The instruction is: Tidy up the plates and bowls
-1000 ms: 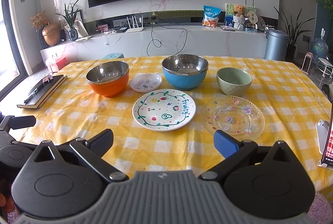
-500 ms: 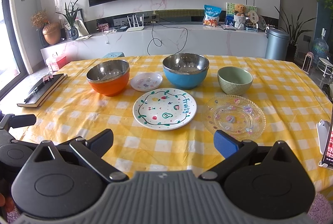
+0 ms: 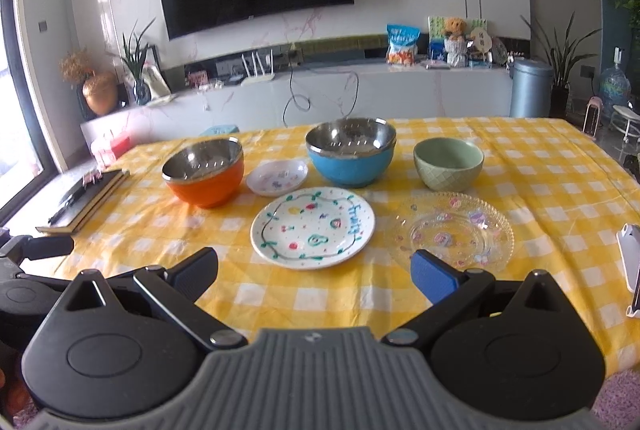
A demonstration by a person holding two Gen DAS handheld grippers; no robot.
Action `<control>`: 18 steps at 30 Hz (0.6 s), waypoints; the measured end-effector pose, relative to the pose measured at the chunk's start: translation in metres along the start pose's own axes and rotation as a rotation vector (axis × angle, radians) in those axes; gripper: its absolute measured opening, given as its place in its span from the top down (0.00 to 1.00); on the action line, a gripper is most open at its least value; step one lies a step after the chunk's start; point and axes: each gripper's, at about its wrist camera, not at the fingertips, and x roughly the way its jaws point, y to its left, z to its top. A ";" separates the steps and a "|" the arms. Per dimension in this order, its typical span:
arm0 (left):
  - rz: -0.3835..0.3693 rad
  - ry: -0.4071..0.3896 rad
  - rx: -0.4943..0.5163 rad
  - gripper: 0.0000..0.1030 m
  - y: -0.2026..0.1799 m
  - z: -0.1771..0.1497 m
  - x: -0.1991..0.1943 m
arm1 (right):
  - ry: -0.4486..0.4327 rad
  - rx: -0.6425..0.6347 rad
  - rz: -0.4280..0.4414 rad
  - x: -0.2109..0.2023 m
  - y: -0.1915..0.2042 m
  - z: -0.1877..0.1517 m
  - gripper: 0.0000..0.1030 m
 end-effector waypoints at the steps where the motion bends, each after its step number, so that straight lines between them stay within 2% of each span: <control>1: -0.021 0.007 -0.022 0.01 0.002 0.001 0.001 | -0.015 -0.005 -0.004 0.001 -0.001 -0.001 0.02; 6: -0.071 0.024 -0.072 0.15 0.006 0.008 0.011 | -0.014 -0.021 -0.025 0.012 -0.010 0.001 0.03; 9: -0.074 0.012 -0.080 0.17 0.004 0.012 0.018 | -0.031 -0.025 -0.054 0.018 -0.015 0.001 0.03; 12: -0.083 -0.010 -0.075 0.24 0.001 0.017 0.027 | -0.062 -0.044 -0.078 0.025 -0.018 0.001 0.03; 18: -0.137 -0.017 -0.126 0.25 0.001 0.023 0.047 | -0.049 -0.036 -0.044 0.045 -0.027 0.003 0.03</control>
